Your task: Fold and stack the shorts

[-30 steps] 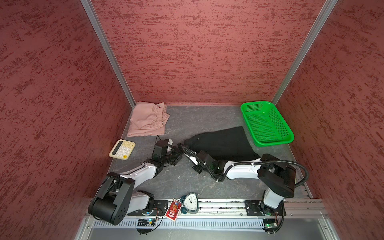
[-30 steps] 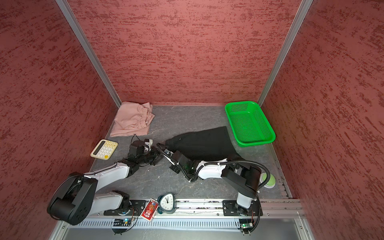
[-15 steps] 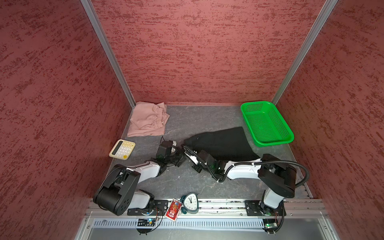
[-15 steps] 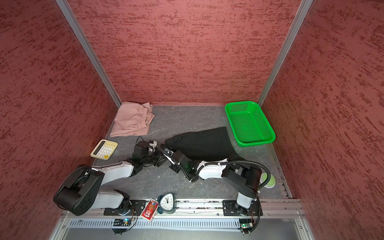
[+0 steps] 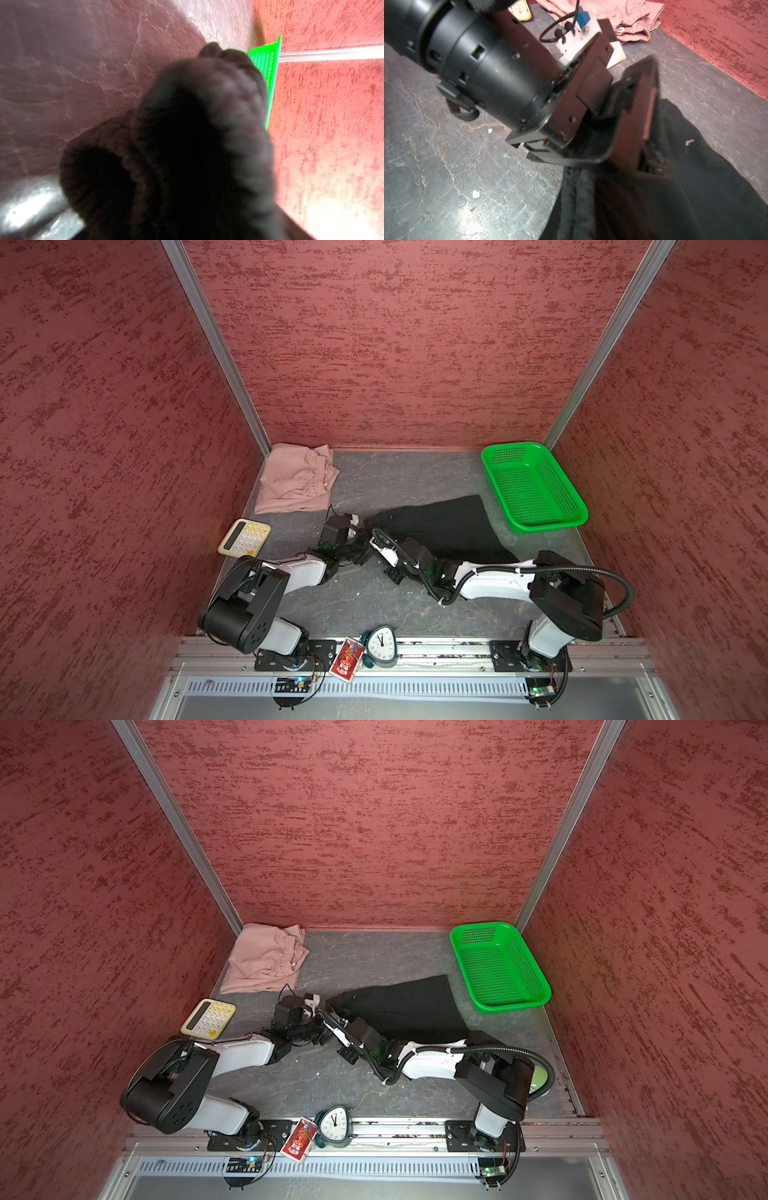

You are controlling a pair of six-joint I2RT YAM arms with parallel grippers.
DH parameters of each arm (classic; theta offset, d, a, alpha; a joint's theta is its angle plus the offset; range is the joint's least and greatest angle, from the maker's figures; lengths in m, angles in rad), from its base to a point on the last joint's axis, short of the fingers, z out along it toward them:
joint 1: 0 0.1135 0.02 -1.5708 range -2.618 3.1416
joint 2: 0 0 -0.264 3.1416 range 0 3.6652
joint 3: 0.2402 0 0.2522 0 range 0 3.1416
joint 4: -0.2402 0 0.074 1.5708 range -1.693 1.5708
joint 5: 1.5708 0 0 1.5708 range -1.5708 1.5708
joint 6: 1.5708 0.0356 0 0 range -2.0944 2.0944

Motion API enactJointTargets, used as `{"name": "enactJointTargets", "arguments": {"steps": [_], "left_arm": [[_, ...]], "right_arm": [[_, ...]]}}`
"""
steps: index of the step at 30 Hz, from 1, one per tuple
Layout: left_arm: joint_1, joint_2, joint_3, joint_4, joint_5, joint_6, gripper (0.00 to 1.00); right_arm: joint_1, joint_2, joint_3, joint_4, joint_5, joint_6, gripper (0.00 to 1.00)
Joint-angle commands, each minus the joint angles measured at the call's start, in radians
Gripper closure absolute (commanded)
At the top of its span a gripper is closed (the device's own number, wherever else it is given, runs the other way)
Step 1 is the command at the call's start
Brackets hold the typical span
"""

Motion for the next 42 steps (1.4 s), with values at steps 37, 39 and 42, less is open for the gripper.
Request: {"name": "enactJointTargets", "arguments": {"steps": [37, 39, 42], "left_arm": [[0.273, 0.073, 0.916, -1.413, -0.152, 0.864, 0.95], [0.279, 0.084, 0.922, -1.424, -0.164, 0.875, 0.95], [0.282, 0.104, 0.936, -1.441, -0.171, 0.89, 0.95]], "right_arm": [[-0.262, 0.417, 0.337, -0.051, -0.811, 0.404, 0.91], [-0.262, 0.404, 0.353, -0.055, -0.776, 0.4, 0.88], [-0.283, 0.319, 0.325, -0.028, -0.682, 0.394, 0.83]]}}
